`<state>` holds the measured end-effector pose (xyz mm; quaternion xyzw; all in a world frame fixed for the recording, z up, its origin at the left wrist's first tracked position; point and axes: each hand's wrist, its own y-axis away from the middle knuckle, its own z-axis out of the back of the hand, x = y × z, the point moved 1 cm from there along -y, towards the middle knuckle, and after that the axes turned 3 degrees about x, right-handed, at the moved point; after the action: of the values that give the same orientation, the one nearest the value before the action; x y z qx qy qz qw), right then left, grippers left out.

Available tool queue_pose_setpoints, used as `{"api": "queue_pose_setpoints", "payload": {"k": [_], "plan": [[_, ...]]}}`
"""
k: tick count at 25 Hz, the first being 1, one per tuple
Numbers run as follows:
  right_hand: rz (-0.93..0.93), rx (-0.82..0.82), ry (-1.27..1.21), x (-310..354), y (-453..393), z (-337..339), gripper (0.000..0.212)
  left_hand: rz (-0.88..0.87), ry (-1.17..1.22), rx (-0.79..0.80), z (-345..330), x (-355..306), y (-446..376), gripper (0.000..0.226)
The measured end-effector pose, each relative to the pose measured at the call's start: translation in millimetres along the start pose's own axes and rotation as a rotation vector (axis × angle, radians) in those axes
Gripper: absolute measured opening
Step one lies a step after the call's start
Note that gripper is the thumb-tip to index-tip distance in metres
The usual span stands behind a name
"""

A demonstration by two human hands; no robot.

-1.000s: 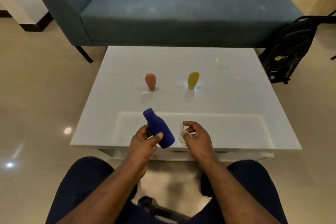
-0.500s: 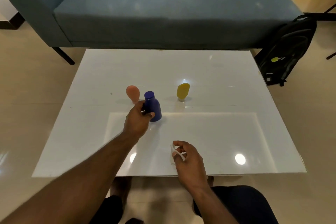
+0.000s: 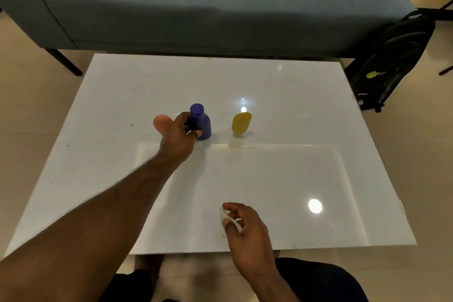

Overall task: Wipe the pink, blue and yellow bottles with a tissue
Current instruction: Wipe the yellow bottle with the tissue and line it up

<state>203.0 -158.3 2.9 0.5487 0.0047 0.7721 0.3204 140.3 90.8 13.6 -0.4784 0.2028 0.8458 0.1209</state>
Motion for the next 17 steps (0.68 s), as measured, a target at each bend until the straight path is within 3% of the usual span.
{"api": "queue_pose_setpoints", "payload": {"k": [17], "plan": [[-0.017, 0.014, -0.012, 2, -2, 3, 0.029, 0.083, 0.041, 0.117, -7, 0, -13, 0.038]]}}
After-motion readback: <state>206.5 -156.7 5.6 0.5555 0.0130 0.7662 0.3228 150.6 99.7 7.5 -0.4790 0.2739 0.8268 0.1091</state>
